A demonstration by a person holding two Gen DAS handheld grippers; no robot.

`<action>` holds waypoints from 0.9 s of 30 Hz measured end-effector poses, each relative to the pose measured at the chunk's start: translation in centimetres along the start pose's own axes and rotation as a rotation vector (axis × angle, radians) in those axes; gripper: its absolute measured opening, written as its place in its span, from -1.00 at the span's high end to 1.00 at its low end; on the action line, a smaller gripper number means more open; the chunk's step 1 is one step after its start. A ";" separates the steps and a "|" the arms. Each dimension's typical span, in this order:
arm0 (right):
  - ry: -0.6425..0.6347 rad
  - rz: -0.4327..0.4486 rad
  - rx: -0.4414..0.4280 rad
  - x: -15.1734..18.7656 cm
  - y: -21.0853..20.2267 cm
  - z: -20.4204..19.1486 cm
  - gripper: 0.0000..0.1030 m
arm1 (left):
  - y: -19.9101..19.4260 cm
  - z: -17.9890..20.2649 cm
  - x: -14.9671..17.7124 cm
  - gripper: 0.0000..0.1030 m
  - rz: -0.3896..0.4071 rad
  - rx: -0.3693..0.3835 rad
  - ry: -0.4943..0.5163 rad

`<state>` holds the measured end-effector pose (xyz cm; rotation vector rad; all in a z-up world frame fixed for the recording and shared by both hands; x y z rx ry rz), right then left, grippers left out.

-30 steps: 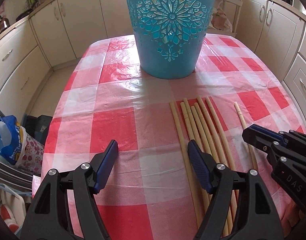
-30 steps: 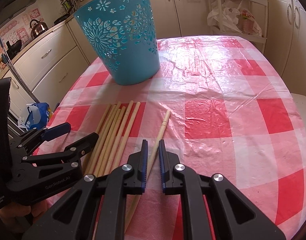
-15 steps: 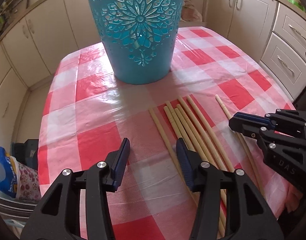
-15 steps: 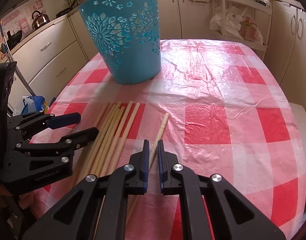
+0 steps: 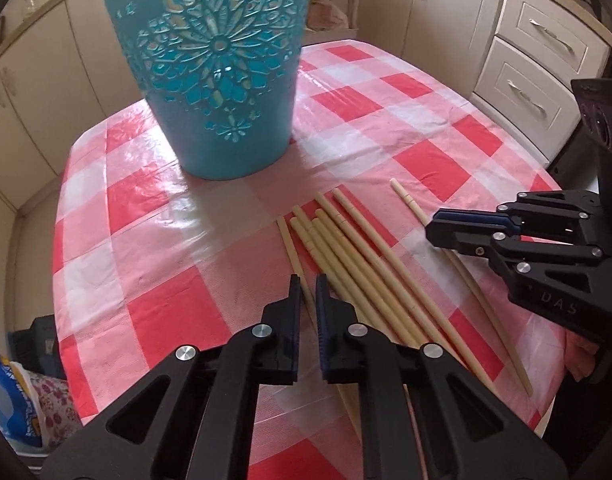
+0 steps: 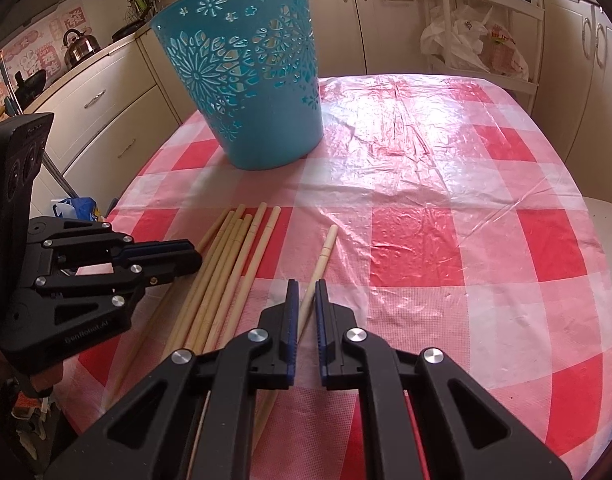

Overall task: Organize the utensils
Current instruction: 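Close the left tool on another chopstick from the pile, then lift the chopstick with the left tool and drop it into the blue cup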

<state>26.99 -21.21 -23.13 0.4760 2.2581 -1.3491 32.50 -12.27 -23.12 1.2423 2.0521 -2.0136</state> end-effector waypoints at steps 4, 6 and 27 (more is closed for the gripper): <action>-0.006 -0.001 0.006 0.0 0.1 0.0 0.82 | 0.2 -0.7 0.1 0.62 -0.026 -0.073 -0.012; -0.009 0.000 0.010 0.0 0.1 -0.1 0.82 | 0.3 -1.1 0.1 0.37 -0.039 -0.105 -0.026; -0.053 -0.013 0.026 0.0 0.4 -0.5 0.82 | 0.7 0.0 -0.8 0.90 -0.019 -0.165 -0.092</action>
Point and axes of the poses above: each gripper's, at about its wrist camera, not at the fingertips, and y roughly the way its jaws point, z to its right, x to its underside, the point moved 10 cm from there along y, roughly the way its jaws point, and after that the axes turned 14 degrees about -x, right-handed, at the moved point
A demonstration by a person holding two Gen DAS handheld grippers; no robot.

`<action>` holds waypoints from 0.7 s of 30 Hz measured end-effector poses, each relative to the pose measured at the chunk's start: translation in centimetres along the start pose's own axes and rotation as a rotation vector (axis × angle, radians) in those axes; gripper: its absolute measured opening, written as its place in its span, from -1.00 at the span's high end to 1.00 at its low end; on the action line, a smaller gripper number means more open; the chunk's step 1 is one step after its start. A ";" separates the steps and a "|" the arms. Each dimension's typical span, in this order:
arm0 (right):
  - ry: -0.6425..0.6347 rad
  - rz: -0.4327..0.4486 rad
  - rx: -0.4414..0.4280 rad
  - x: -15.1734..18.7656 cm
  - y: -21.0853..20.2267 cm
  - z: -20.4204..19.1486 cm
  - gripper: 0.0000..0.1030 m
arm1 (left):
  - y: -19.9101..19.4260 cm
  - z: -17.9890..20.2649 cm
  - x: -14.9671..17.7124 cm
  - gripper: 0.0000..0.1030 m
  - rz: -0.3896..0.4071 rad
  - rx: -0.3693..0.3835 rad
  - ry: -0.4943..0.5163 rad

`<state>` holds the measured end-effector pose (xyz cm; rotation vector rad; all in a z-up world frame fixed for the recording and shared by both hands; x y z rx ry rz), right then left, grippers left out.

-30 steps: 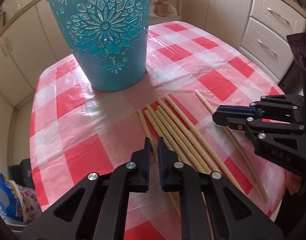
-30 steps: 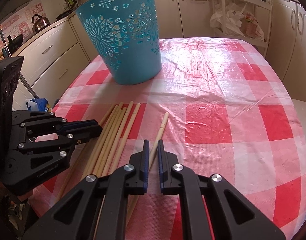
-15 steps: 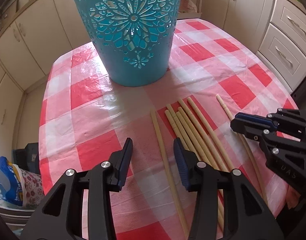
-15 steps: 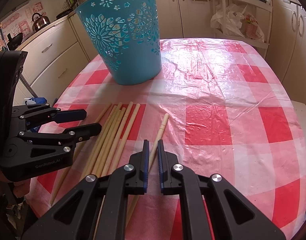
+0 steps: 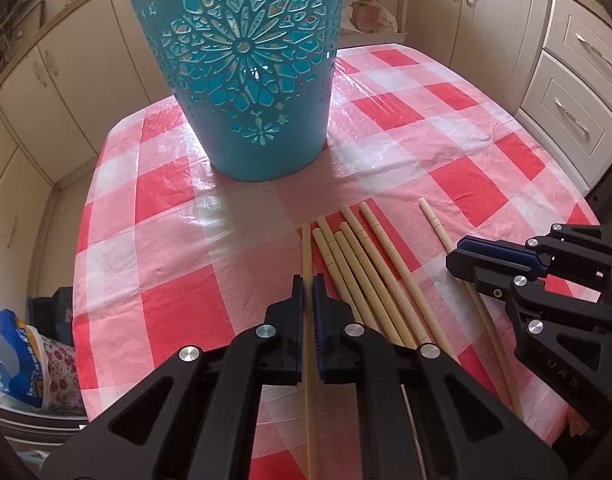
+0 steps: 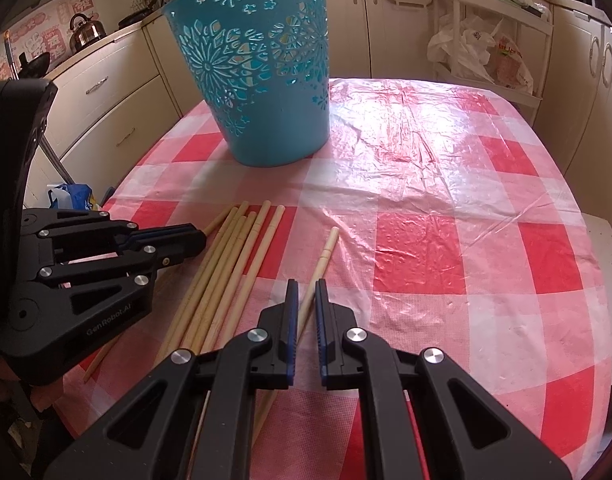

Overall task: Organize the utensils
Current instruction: 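Lift the chopstick with the left tool and drop it into the blue cup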

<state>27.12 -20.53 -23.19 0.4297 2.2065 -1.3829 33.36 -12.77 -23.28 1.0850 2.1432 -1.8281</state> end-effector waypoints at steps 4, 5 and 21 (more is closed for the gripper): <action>0.010 0.004 -0.012 0.0 -0.1 0.1 0.84 | -0.2 0.0 0.1 0.91 0.018 -0.013 -0.003; 0.013 0.005 -0.015 0.0 -0.1 0.1 0.84 | -0.2 0.0 0.1 0.91 0.020 -0.015 -0.006; 0.033 0.009 -0.032 0.0 0.0 0.1 0.85 | -9.2 -7.2 -2.6 0.91 0.256 0.109 -0.268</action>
Point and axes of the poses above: each gripper's, at about its wrist camera, not at the fingertips, and y roughly the way its jaws point, z to its right, x to its underside, the point moved 10 cm from there along y, roughly the way its jaws point, and after that the axes turned 14 degrees about -x, right-handed, at the moved point
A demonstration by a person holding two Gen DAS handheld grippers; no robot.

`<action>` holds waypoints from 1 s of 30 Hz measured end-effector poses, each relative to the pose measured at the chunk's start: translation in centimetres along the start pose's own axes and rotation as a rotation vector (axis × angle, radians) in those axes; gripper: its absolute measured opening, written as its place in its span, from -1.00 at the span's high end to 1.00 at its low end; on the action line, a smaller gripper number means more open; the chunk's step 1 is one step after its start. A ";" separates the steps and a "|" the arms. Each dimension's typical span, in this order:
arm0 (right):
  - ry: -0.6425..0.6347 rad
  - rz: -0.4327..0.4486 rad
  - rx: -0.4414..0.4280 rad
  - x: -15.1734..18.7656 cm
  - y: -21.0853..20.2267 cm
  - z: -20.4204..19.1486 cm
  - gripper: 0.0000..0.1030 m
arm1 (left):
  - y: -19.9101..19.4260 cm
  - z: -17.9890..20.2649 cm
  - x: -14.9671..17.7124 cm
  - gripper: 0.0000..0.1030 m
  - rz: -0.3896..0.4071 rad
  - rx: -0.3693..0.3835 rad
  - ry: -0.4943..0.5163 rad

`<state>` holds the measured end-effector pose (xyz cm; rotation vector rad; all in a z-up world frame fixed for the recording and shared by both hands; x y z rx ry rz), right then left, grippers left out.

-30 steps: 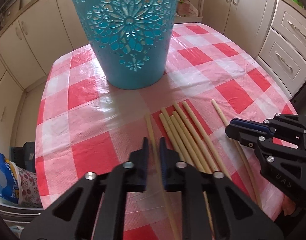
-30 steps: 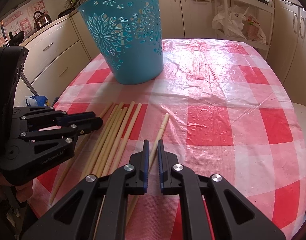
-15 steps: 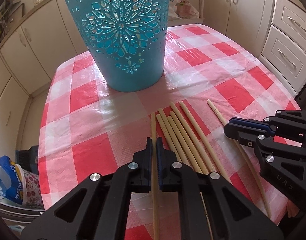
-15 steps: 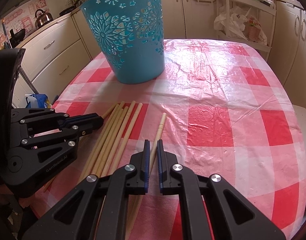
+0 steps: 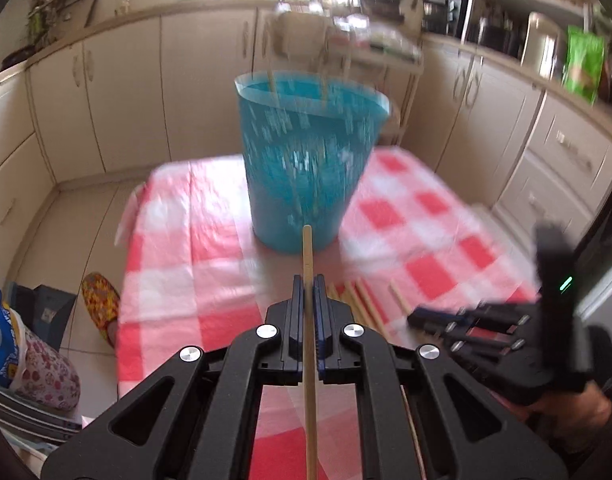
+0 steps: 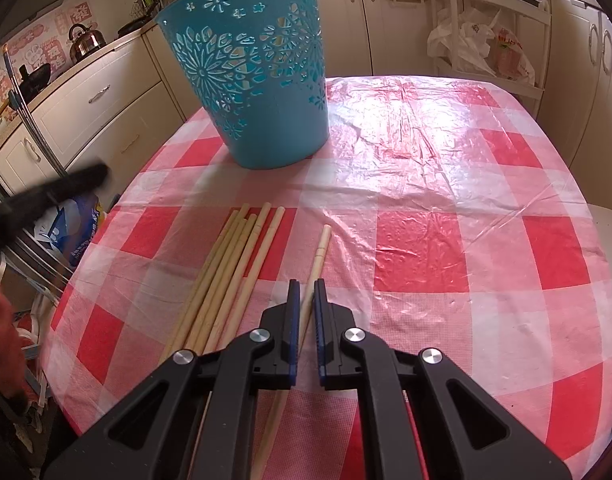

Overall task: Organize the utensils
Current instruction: 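Lift the chopstick with the left tool and drop it into the blue cup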

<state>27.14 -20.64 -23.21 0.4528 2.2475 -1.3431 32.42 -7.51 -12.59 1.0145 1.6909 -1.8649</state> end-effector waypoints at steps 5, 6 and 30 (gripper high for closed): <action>0.009 0.003 -0.006 0.0 0.0 0.1 0.85 | -3.6 -1.6 -6.7 0.91 0.160 0.031 -0.089; 0.012 0.003 -0.009 0.0 0.0 0.1 0.85 | -4.1 -1.8 -8.3 0.91 0.194 0.031 -0.106; 0.064 0.013 -0.050 -0.1 -0.2 0.5 0.82 | 5.9 0.2 -22.6 0.91 0.396 -0.103 -0.258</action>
Point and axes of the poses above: each gripper's, at about its wrist camera, not at the fingertips, and y roughly the way its jaws point, z to its right, x to its underside, the point moved 10 cm from there along y, roughly the way its jaws point, and after that the axes turned 14 degrees about -x, right-handed, at the moved point
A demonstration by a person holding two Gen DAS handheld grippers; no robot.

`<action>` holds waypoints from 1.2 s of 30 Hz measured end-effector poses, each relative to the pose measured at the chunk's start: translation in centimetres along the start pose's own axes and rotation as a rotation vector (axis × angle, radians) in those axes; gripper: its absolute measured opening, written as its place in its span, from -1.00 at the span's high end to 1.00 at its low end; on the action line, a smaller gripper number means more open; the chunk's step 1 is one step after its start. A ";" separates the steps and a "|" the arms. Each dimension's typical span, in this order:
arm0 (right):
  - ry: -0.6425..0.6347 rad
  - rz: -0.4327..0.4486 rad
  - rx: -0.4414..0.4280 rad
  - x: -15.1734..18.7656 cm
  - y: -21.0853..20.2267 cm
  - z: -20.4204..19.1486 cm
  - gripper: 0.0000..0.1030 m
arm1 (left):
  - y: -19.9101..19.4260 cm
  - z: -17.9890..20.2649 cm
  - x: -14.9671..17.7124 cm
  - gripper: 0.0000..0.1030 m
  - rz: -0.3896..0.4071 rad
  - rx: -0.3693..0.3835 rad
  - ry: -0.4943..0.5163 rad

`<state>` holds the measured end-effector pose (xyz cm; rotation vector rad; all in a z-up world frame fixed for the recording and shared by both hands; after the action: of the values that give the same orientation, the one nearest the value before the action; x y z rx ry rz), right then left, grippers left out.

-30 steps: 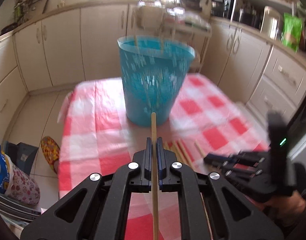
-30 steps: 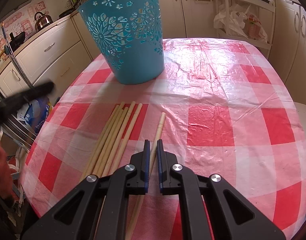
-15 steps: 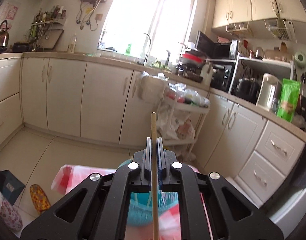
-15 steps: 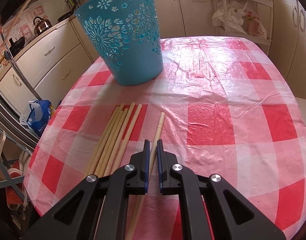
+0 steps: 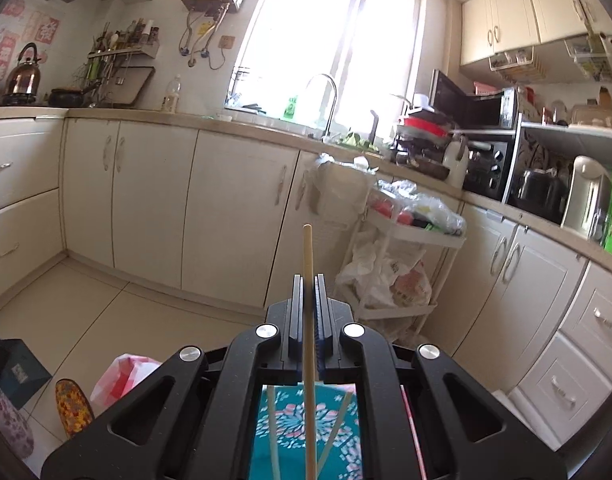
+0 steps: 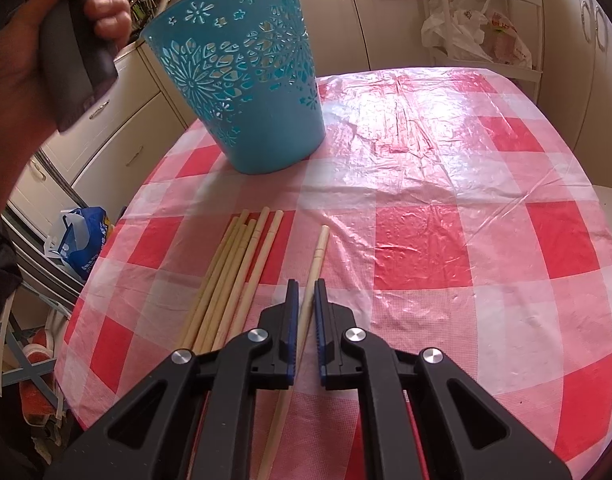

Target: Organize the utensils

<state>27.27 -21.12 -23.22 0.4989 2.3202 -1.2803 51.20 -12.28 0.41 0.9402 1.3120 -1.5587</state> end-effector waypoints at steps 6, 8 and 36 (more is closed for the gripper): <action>-0.015 -0.006 -0.004 0.1 0.1 -0.5 0.62 | 0.1 -0.9 4.6 0.91 -0.078 -0.013 0.076; -0.025 -0.009 -0.002 0.2 0.1 -0.7 0.55 | -0.7 -1.7 5.6 0.89 -0.092 -0.017 0.086; -0.004 -0.010 0.025 0.3 -1.3 -0.5 0.89 | -11.5 -12.7 22.0 -0.39 -0.352 -0.023 -0.101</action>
<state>26.25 -21.29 -22.21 0.4934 2.3086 -1.3156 33.15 -2.13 -18.30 0.6294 1.4765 -1.8262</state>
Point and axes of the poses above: each gripper's, at about its wrist camera, not at the fingertips, and y roughly the way its jaws point, z to its right, x to its underside, the point moved 10 cm from there along y, roughly the way its jaws point, and after that the axes turned 14 degrees about -x, right-handed, at the moved point
